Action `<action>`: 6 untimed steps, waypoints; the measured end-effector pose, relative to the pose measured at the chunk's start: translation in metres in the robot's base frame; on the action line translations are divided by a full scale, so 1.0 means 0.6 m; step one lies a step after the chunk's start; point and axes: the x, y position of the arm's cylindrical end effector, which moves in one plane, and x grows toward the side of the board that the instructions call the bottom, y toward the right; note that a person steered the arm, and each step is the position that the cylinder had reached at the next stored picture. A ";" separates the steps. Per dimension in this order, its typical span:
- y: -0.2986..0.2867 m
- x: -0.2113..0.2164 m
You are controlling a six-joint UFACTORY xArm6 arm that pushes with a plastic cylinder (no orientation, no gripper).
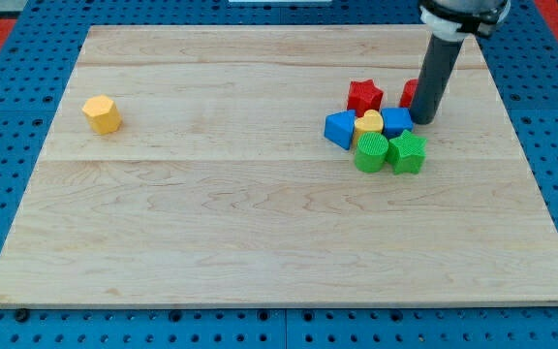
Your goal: Push the red star towards the top left of the board
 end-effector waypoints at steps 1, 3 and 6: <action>0.087 -0.011; 0.047 -0.025; -0.138 -0.038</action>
